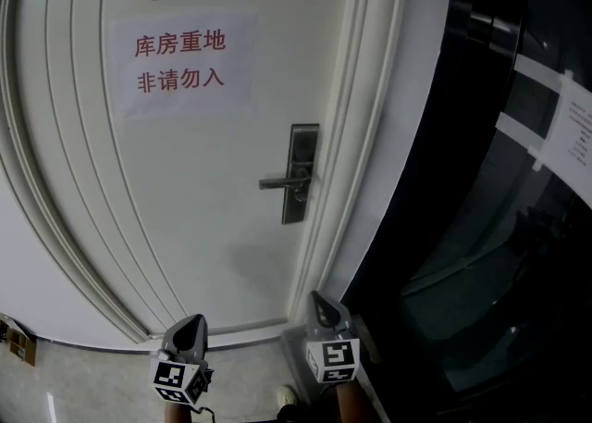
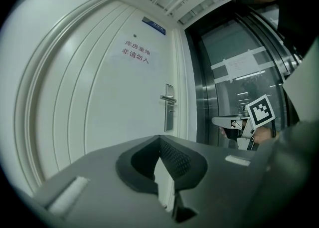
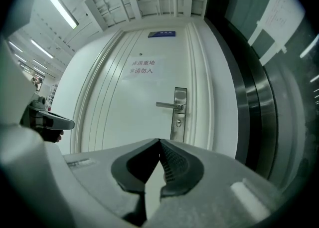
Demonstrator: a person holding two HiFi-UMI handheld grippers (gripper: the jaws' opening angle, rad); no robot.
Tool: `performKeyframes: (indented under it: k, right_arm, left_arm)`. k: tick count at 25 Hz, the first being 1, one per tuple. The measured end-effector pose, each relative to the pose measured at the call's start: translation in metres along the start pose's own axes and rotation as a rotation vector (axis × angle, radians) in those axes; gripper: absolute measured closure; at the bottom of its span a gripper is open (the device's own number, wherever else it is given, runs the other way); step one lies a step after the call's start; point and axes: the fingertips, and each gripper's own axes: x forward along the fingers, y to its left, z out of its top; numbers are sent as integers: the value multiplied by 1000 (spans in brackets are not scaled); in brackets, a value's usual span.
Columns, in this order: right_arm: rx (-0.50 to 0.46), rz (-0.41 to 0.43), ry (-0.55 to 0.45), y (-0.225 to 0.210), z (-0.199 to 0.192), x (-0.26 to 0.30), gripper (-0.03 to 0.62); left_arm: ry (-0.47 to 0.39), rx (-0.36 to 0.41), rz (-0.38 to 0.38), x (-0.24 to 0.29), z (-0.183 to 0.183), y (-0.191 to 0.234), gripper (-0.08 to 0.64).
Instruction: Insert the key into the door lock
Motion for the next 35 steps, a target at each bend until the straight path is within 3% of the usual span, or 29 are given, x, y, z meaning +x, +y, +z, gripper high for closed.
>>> performKeyframes:
  k: [15, 35]
  right_arm:
    - [22, -19, 43, 22, -19, -74, 591]
    - [47, -46, 72, 25, -27, -77, 591]
  left_arm:
    - [-2, 8, -87, -16, 1, -33, 557]
    - [-8, 8, -107, -17, 5, -34, 557]
